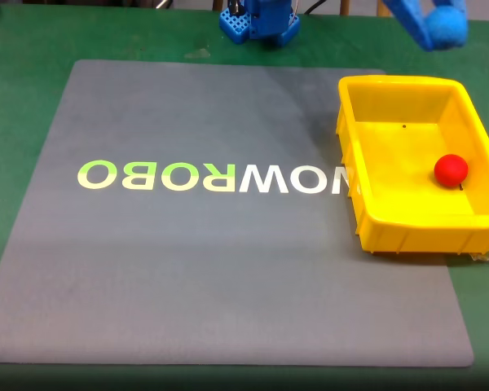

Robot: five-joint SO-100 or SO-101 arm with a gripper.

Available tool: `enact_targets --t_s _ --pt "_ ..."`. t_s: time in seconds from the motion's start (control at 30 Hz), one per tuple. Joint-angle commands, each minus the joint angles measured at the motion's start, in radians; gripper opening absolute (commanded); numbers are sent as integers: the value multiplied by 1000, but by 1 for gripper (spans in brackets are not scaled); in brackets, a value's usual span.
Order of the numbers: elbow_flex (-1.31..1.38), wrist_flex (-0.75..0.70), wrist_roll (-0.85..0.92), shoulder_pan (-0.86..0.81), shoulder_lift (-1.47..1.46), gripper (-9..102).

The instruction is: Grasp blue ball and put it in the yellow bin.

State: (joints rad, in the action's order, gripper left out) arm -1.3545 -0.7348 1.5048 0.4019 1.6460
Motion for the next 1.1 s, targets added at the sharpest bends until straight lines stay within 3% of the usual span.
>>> enact_targets --t_s 0.0,0.27,0.43,0.53,1.07 --pt "0 -2 -18 48 55 2" --pt "0 6 -14 38 28 3" --pt "0 8 -14 28 21 25" --pt "0 14 -18 21 21 32" --pt "-37 0 -23 -35 127 37"
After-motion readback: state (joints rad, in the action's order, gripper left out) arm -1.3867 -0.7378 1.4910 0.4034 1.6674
